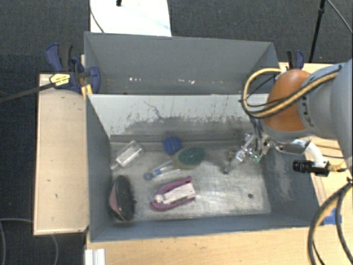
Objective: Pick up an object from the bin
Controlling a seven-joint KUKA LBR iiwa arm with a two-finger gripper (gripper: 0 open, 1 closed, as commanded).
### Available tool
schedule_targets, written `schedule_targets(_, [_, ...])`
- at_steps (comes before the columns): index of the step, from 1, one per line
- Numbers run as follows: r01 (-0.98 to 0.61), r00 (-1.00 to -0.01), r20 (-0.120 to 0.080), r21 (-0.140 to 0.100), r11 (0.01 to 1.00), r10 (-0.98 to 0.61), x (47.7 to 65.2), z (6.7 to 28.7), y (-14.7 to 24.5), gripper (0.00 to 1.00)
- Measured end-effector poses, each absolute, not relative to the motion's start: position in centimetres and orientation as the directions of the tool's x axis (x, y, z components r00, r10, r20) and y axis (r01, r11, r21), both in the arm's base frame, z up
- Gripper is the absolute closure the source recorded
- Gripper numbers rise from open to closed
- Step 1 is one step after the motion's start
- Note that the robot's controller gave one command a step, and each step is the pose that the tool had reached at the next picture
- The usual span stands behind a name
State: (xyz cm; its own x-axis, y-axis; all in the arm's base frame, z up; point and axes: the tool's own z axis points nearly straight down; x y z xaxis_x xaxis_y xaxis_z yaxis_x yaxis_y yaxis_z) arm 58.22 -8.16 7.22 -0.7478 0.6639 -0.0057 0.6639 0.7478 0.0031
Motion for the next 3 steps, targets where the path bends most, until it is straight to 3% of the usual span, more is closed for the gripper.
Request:
schedule_targets(1, [0.661, -0.75, -0.01, 0.005, 0.75, 0.661, 58.4, 7.3, -8.2, 1.0])
schedule_targets(2, [0.655, -0.755, -0.005, 0.003, 0.755, 0.655, 58.5, 9.0, -8.2, 1.0])
schedule_targets(3, [0.649, -0.761, -0.006, 0.004, 0.761, 0.649, 58.7, 12.9, -8.3, 1.0])
